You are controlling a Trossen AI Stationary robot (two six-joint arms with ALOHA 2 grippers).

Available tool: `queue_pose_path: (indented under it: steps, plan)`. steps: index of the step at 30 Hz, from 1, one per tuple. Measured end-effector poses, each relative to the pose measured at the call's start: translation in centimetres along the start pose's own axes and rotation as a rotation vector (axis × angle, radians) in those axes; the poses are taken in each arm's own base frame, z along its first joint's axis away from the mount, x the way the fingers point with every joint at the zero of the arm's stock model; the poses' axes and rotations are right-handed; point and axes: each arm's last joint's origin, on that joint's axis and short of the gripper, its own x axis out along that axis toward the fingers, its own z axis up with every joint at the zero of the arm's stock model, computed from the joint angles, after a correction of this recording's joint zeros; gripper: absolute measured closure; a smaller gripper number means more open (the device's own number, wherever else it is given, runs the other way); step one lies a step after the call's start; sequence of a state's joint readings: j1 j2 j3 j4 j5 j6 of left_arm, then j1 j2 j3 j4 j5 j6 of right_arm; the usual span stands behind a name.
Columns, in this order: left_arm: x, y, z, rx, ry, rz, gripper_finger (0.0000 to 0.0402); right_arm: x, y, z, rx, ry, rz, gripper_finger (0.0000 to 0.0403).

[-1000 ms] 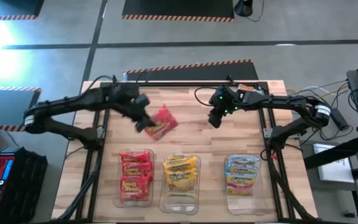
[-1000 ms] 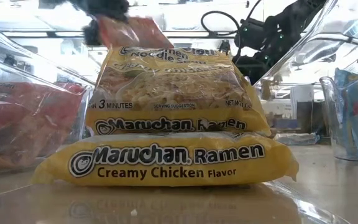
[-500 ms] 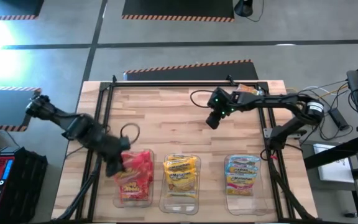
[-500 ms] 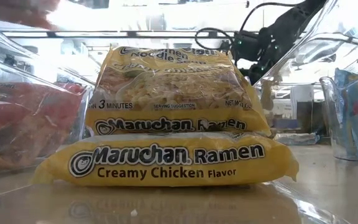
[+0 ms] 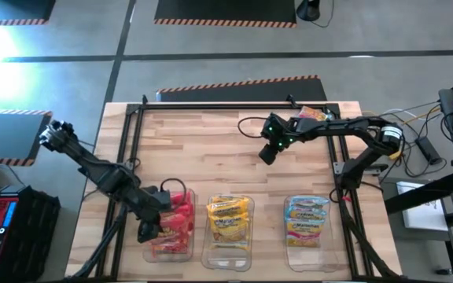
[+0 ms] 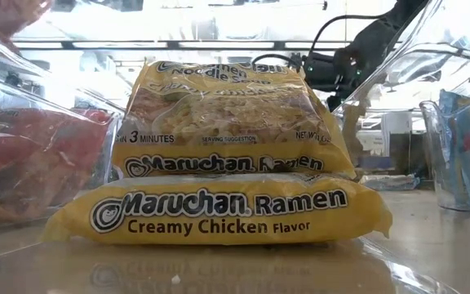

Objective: Sort Maruchan noodles
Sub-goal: Put the orange noodle pack into the left transparent bin

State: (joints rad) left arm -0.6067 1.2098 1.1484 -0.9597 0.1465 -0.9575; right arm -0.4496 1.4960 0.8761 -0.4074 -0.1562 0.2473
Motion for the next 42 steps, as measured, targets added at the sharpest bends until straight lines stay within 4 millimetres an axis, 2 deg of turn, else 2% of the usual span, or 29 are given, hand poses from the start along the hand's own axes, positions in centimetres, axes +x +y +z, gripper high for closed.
queue_pose_path:
  steps: [8,17,21,28,34,42]
  plan:
    - [1.4,-1.0,0.3,0.021,0.000,-0.022,0.0301,0.0,0.0,0.0,-0.023,-0.001,0.000,0.0305]
    - [4.6,-1.5,1.0,-0.071,0.067,0.005,0.0301,0.0,0.0,-0.1,-0.100,0.009,0.000,0.0305]
    - [4.8,-1.5,1.0,-0.121,0.077,0.015,0.0301,0.0,0.0,-0.1,-0.131,0.009,0.008,0.0305]
    - [3.3,-2.1,0.6,-0.166,0.037,-0.020,0.0301,0.0,0.0,-0.1,-0.154,0.009,0.009,0.0305]
    - [4.6,-2.0,-0.1,-0.179,0.076,0.022,0.0301,0.0,0.0,-0.1,-0.154,0.009,0.009,0.0305]
    - [6.0,-2.1,-0.1,-0.175,0.097,0.058,0.0301,0.0,0.0,-0.1,-0.160,0.008,0.008,0.0305]
